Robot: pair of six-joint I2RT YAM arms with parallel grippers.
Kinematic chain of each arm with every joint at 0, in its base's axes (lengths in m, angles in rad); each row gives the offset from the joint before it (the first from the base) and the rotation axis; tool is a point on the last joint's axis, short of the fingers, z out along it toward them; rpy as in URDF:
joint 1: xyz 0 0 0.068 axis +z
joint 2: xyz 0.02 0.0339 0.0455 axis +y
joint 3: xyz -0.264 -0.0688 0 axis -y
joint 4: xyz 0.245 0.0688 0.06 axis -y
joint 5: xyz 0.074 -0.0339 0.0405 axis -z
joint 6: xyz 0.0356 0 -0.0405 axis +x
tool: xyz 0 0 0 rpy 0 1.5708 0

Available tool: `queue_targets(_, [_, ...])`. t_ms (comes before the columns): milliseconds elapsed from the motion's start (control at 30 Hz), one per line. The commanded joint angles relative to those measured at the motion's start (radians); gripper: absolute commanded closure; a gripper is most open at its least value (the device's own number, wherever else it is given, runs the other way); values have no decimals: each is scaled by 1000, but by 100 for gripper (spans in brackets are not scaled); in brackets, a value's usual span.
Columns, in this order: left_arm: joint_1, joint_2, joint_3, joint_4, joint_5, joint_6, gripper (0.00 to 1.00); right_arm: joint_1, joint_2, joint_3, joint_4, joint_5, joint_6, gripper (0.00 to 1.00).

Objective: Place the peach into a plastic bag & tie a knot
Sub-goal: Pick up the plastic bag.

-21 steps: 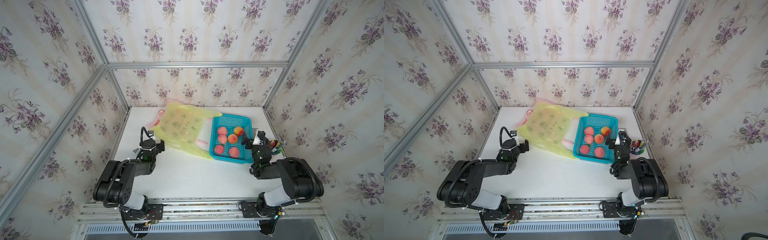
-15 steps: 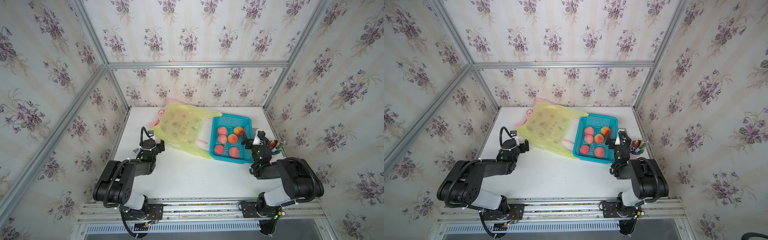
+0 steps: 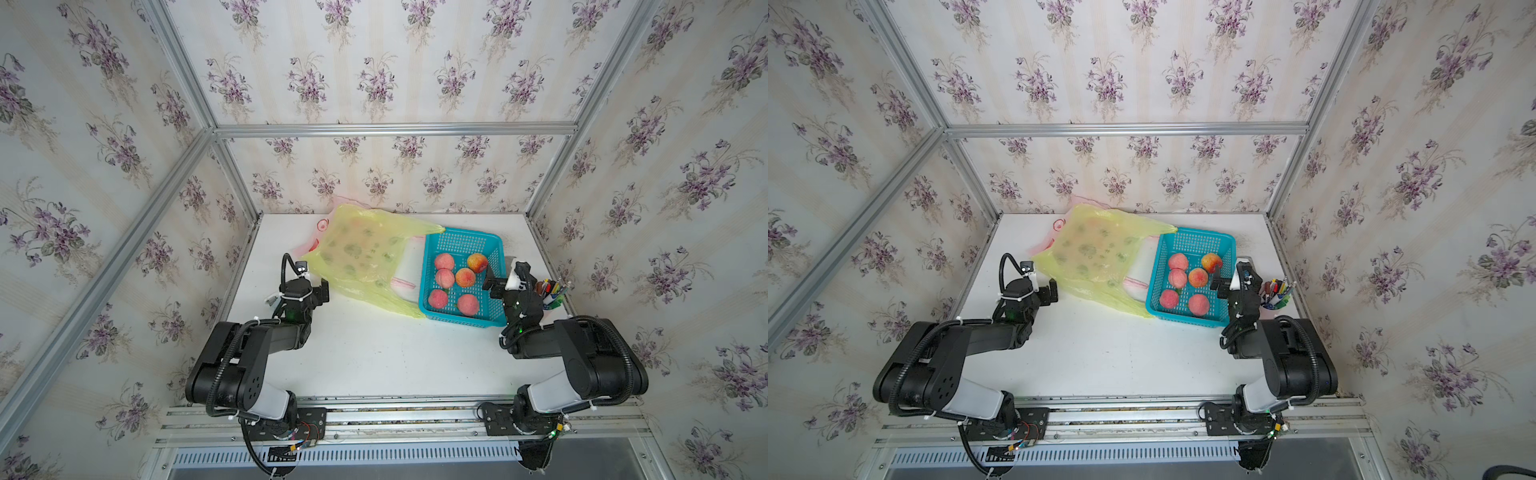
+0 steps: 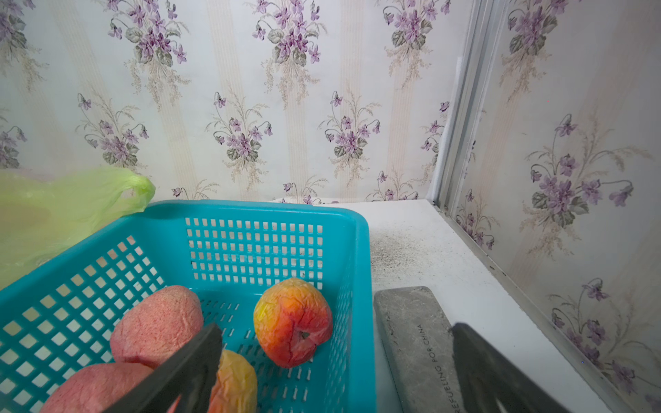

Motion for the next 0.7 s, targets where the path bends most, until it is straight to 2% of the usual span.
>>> queue_targets(0, [0,-102,71,-176,-4,-4,1,3,-100,84,-325,-96,-1,0])
queue_targets(67, [1,-172,131,-369,-51,-69,1,4,-159,140,-457,-94,33,0])
queue_targets(233, [-3,-317,227,-731,-213,-308,1,4,-287,168,-616,-180,170,0])
queue_targets(367, [0,-524,230,-983,-224,-497,1,4,-330,212,-781,-208,287,0])
queue_targets(433, [0,-625,241,-1094,-133,-539,1,4,-349,234,-860,-255,366,0])
queue_targets(533, [0,-738,252,-1209,76,-565,1,7,-373,265,-945,-386,421,0])
queue_targets(600, [-2,-761,273,-1254,216,-549,7,23,-406,256,-948,-440,445,0])
queue_targets(667, [-12,-698,329,-1299,336,-514,16,58,-442,259,-971,-441,443,3])
